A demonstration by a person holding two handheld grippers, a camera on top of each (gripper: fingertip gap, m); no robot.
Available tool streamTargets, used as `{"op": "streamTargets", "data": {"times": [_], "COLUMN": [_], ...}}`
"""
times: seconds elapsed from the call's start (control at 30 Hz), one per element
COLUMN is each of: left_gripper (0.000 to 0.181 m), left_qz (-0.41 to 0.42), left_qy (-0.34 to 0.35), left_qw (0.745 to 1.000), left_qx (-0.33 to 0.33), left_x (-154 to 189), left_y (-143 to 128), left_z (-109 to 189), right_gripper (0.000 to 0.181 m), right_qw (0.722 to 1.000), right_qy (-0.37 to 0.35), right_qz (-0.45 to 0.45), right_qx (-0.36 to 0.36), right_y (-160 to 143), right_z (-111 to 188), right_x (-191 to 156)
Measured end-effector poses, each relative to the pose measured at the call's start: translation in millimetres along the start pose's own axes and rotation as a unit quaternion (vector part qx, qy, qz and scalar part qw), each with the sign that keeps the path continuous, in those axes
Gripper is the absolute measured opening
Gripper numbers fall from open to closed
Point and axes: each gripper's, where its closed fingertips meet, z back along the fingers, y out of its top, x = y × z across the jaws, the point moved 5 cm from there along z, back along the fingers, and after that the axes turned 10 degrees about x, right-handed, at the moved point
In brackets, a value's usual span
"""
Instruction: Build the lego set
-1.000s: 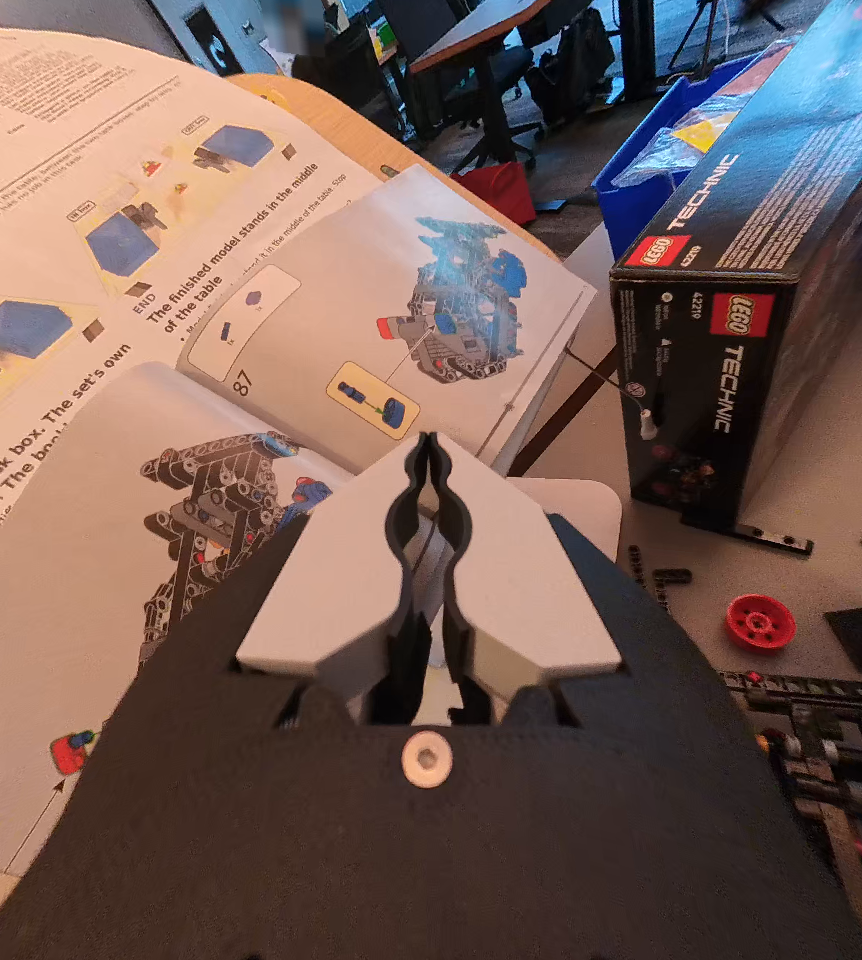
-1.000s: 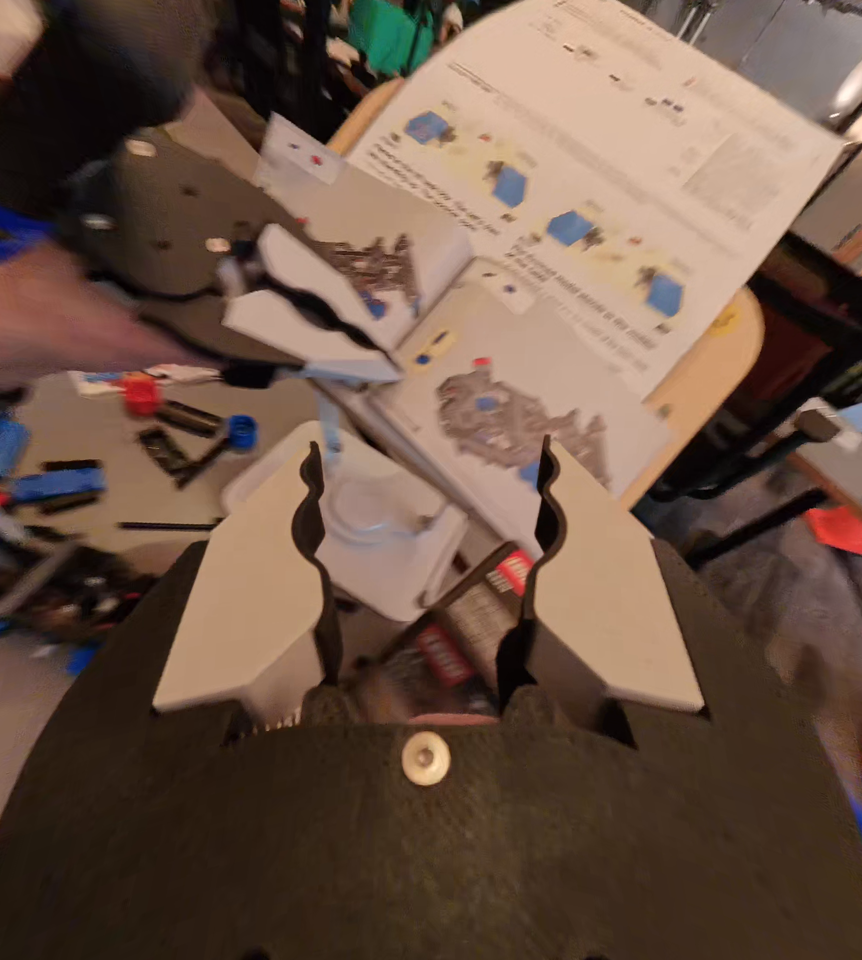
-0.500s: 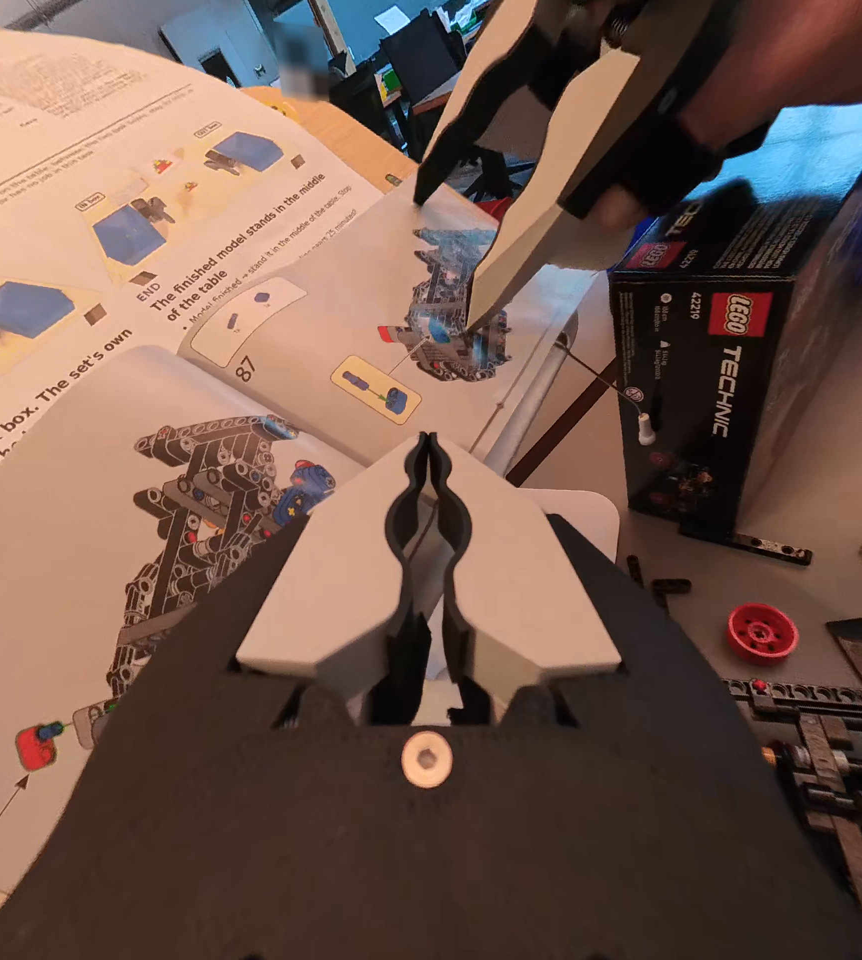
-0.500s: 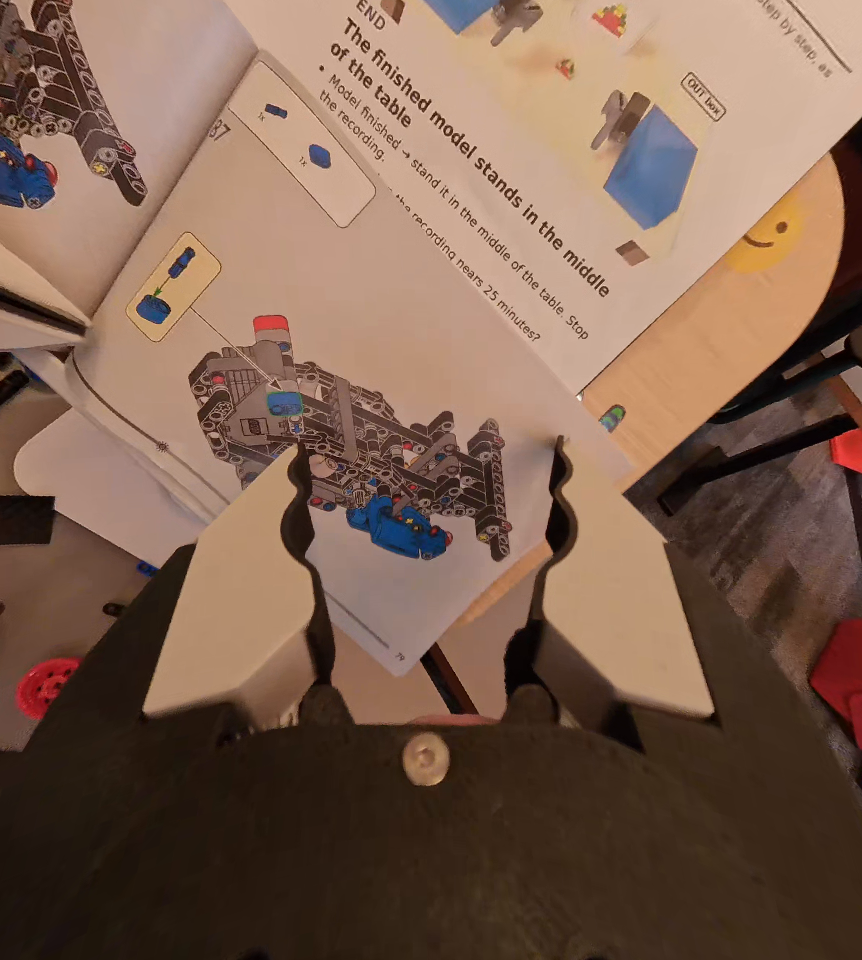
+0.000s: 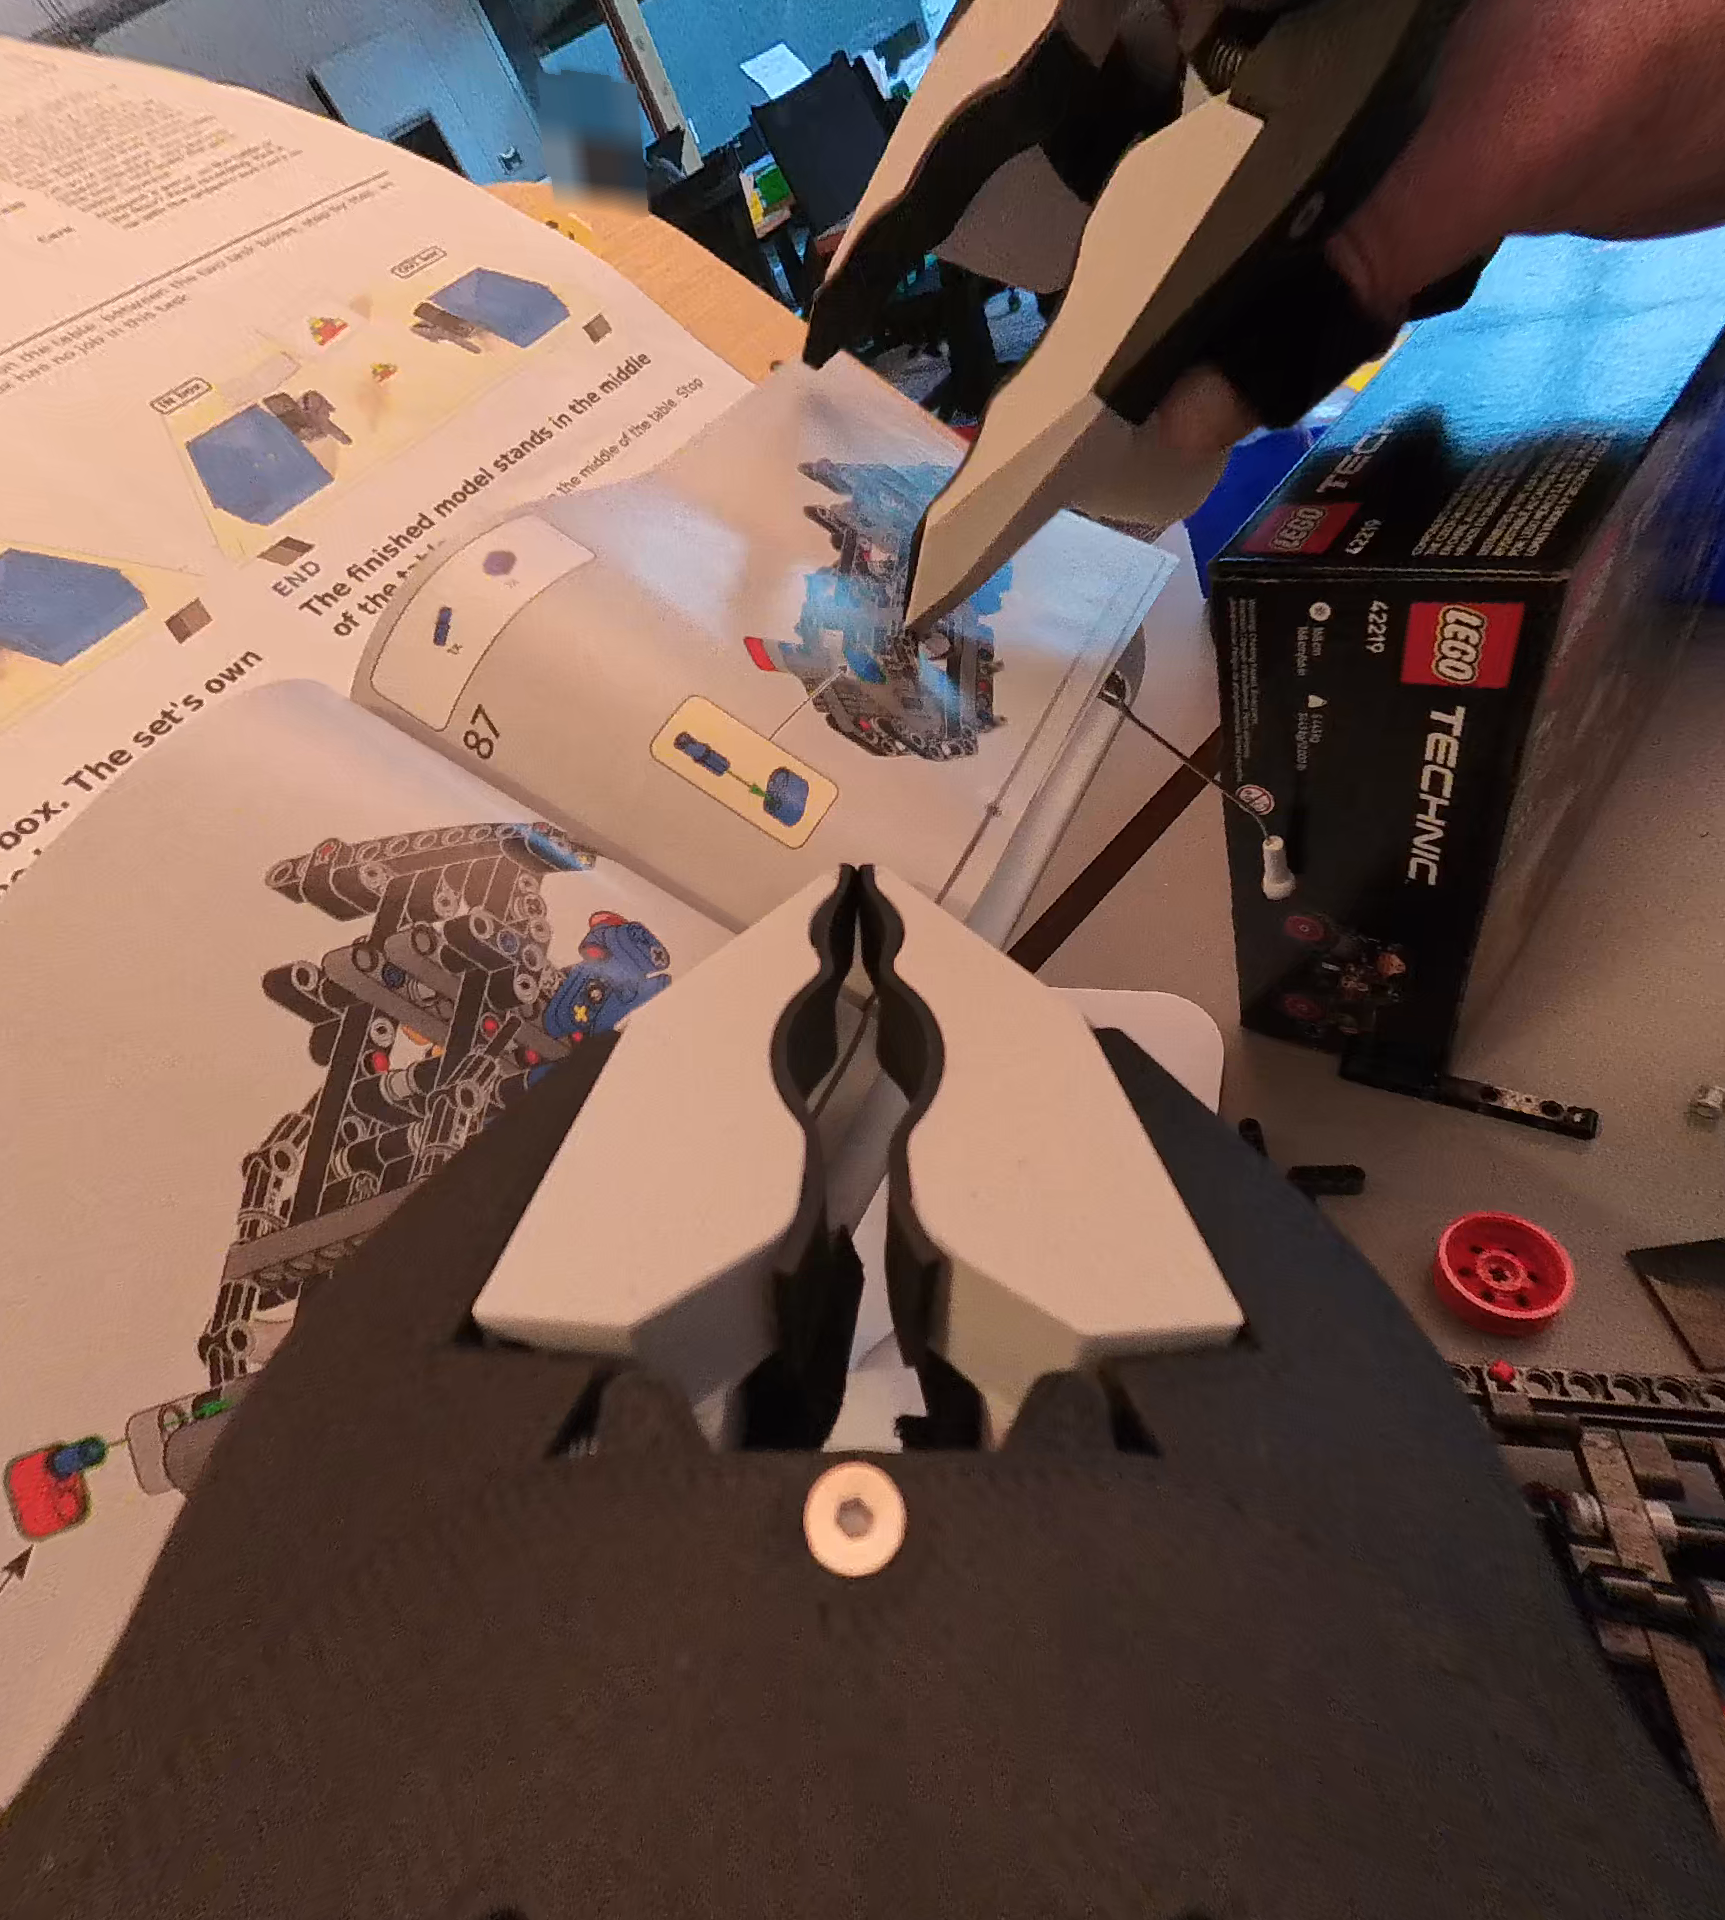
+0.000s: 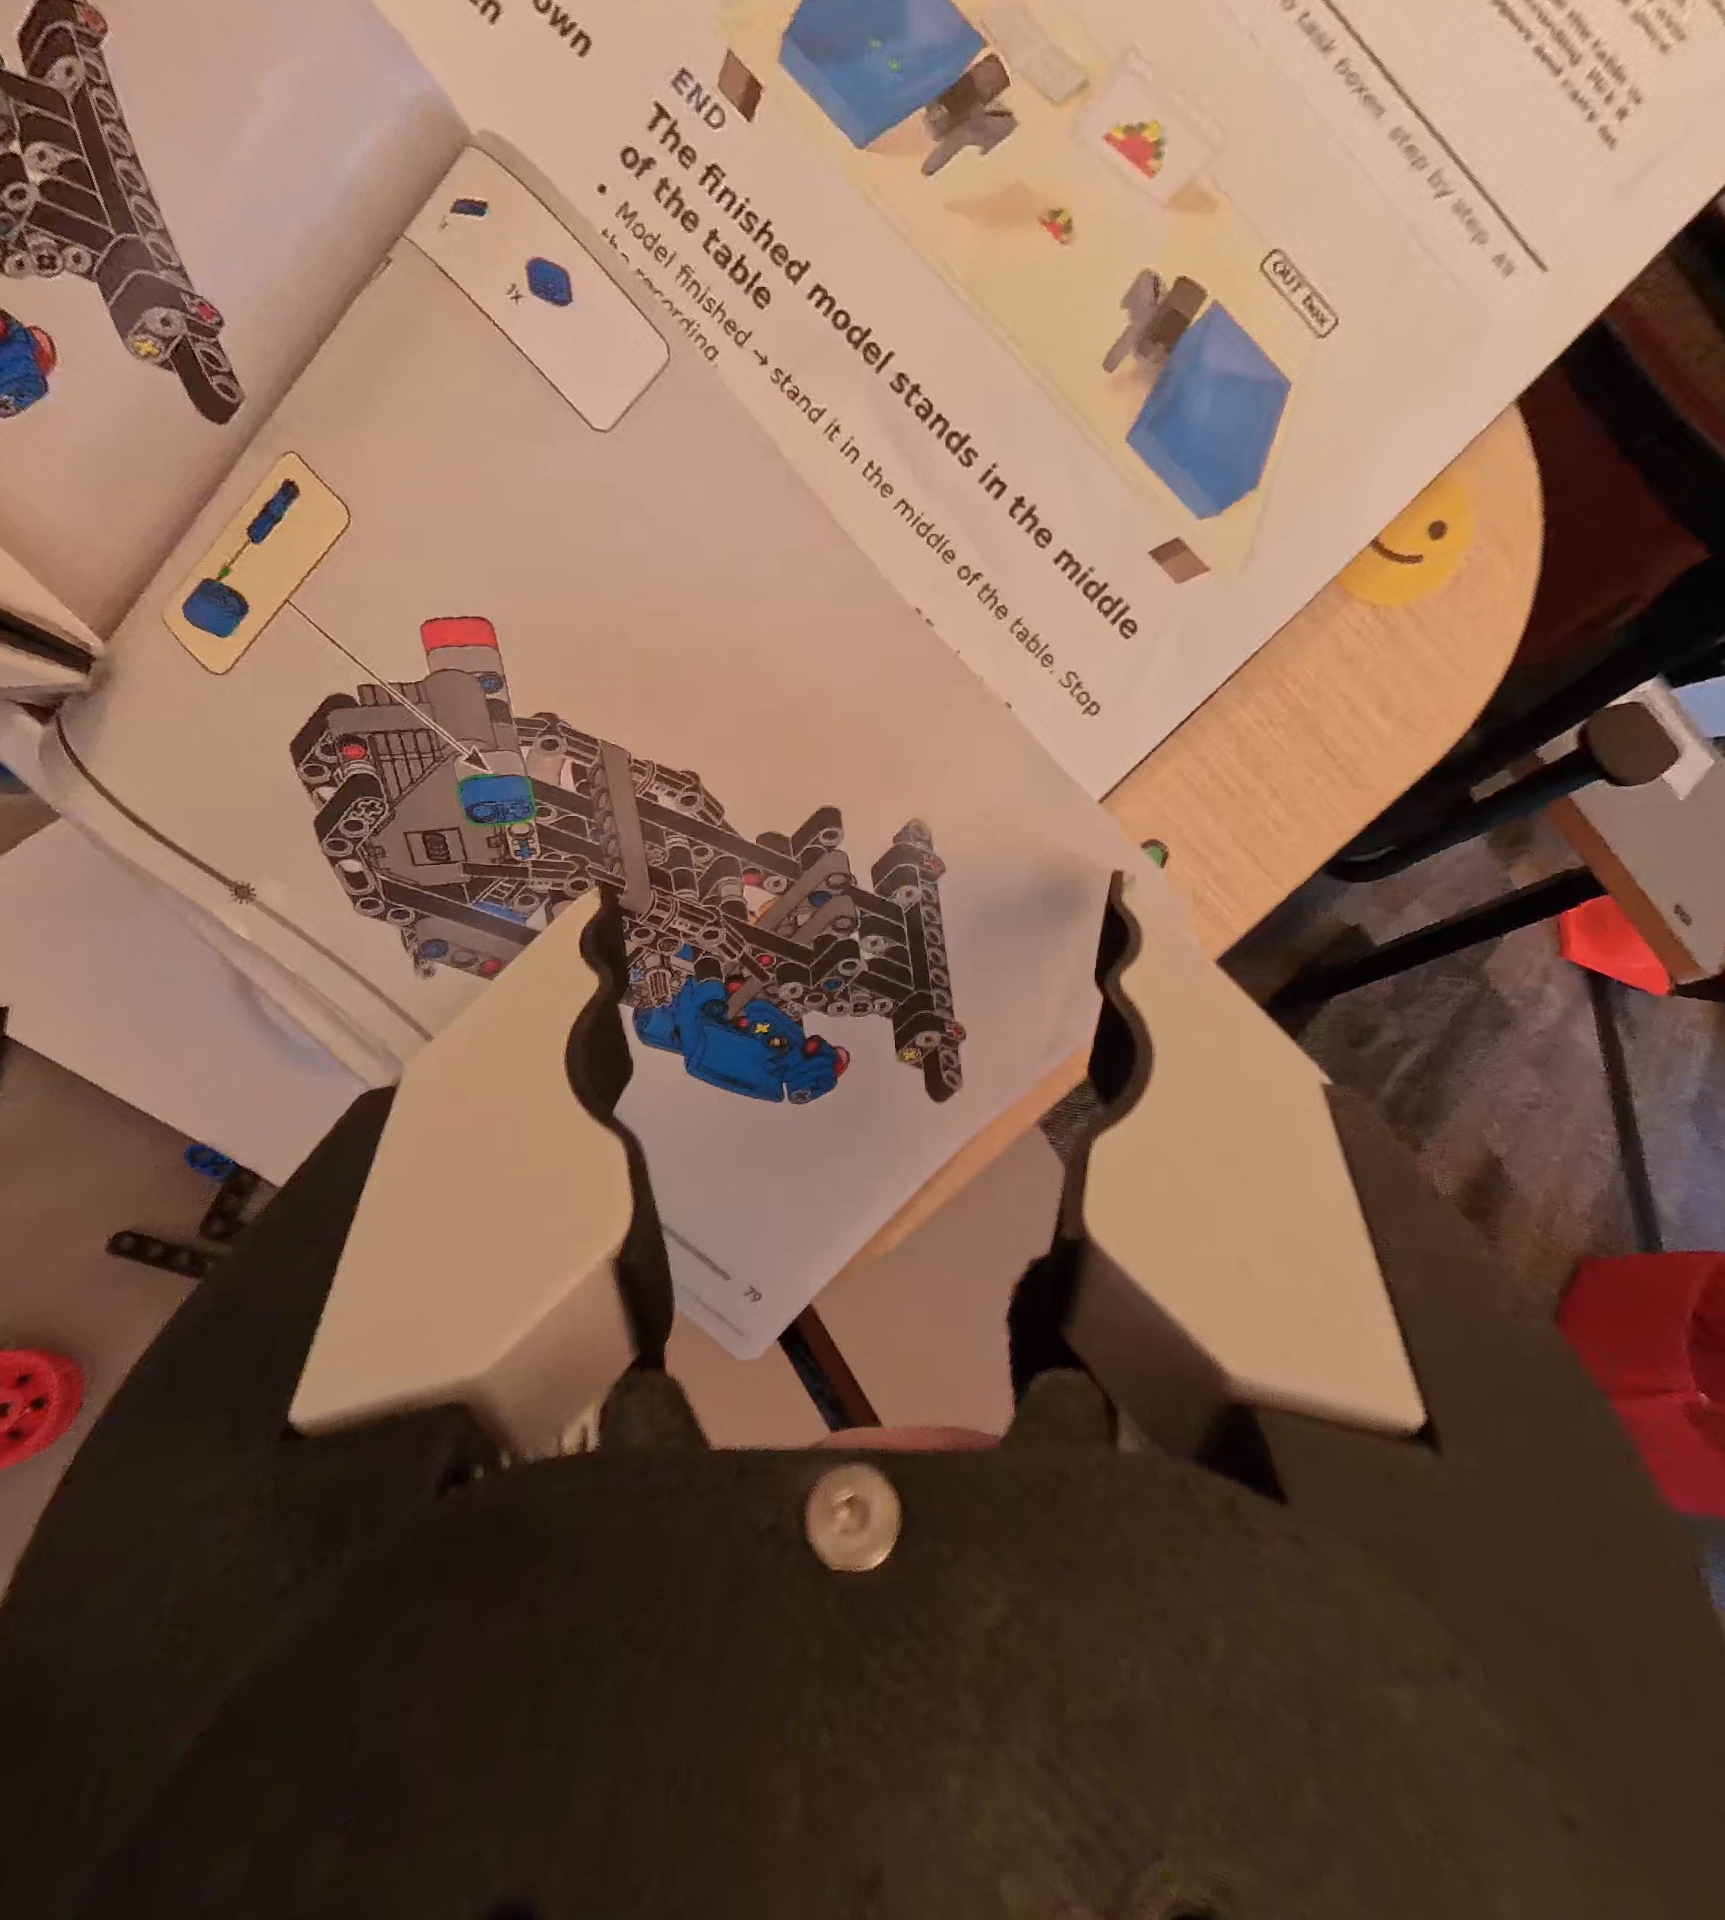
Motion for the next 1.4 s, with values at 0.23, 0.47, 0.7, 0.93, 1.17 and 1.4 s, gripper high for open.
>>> {"op": "streamTargets", "data": {"times": [0.23,0.47,0.7,0.93,1.17,1.4], "left_gripper": [0.000,0.000,0.000,0.020,0.063,0.031], "left_qz": [0.001,-0.002,-0.003,-0.064,-0.159,-0.181], "left_qy": [-0.001,-0.001,-0.006,0.001,0.011,0.106], "left_qw": [1.000,1.000,1.000,0.997,0.986,0.976], "left_qx": [0.006,0.003,-0.003,0.037,0.051,0.055], "left_x": [-1.1,-1.4,-0.6,5.1,21.6,9.8], "left_y": [0.1,-0.5,-1.3,10.7,21.7,23.2], "left_z": [-0.8,-2.1,-2.8,0.4,-2.2,6.4], "right_gripper": [0.075,0.046,0.020,0.002,0.003,0.049], "right_qw": [1.000,0.999,0.997,0.991,0.985,0.980], "right_qy": [0.024,0.049,0.074,0.123,0.152,0.159], "right_qz": [-0.014,0.006,0.006,-0.037,-0.076,-0.074], "right_qx": [0.005,0.013,0.025,0.035,0.034,0.091], "right_y": [-2.3,0.7,9.5,26.6,44.2,74.0], "right_z": [-2.7,-3.8,13.4,31.3,37.5,46.2], "right_x": [-3.5,-16.8,-21.9,-29.7,-38.9,-51.2]}}
